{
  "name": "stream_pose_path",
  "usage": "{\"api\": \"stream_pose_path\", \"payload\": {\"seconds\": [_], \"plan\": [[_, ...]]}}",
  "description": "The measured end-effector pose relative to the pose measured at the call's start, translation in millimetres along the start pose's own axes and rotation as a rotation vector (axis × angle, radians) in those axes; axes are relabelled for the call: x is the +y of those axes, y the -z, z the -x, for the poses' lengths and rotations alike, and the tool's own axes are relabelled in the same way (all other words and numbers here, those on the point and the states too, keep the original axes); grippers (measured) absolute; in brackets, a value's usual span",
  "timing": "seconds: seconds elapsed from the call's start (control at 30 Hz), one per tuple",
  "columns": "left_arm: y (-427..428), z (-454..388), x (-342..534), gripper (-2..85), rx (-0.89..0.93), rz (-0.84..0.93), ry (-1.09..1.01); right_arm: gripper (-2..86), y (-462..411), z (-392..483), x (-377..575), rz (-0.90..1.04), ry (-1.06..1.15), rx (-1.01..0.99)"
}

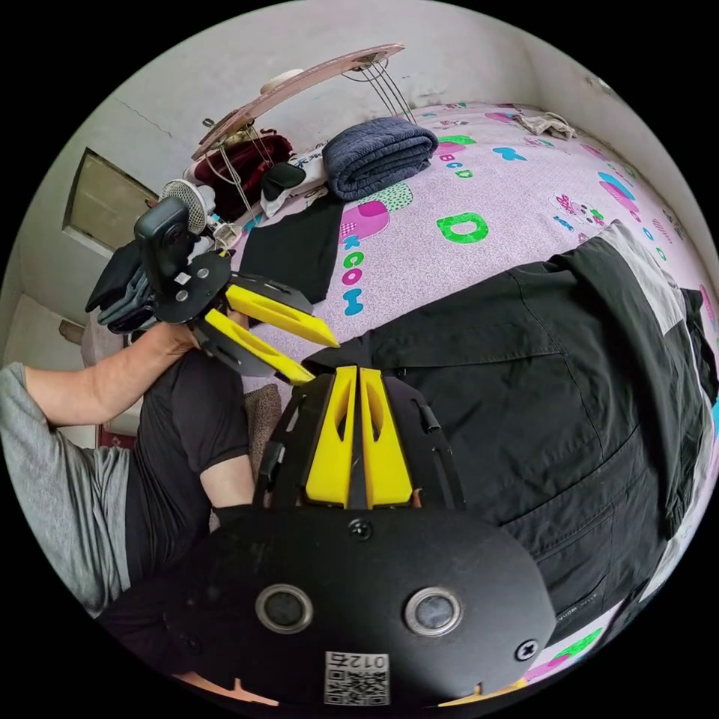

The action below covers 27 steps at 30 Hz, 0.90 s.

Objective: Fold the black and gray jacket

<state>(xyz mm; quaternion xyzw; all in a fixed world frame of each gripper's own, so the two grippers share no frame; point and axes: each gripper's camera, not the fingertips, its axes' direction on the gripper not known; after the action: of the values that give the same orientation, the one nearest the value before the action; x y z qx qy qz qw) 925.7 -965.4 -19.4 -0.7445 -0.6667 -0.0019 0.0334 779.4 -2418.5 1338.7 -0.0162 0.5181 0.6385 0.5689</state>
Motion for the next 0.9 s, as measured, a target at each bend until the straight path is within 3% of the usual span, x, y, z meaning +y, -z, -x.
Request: {"api": "stream_pose_path", "payload": {"seconds": [0.3, 0.37, 0.43, 0.63, 0.8, 0.9], "plan": [[-27, -107, -36, 10.6, -0.579, 0.268, -0.197, -1.0, -49, 48, -43, 0.046, 0.002, -0.055], [-30, -122, -38, 9.8, -0.634, 0.3, -0.24, -1.0, -70, 63, -57, 0.064, 0.0, -0.073], [-23, -132, -42, 8.9, -0.63, 0.311, -0.278, -1.0, -83, 75, -68, 0.071, -0.004, -0.091], [28, -110, -49, 5.3, -0.355, 0.336, -0.217, -0.9, -120, 111, -104, 0.103, -0.021, -0.144], [90, -62, -64, 3.1, -0.255, 0.151, 0.04, -0.6, -157, 149, -133, 0.147, -0.014, -0.153], [76, -57, -86, 2.2, -0.221, 0.191, 0.078, -0.6, -158, 171, -158, 0.14, -0.02, -0.144]]}}
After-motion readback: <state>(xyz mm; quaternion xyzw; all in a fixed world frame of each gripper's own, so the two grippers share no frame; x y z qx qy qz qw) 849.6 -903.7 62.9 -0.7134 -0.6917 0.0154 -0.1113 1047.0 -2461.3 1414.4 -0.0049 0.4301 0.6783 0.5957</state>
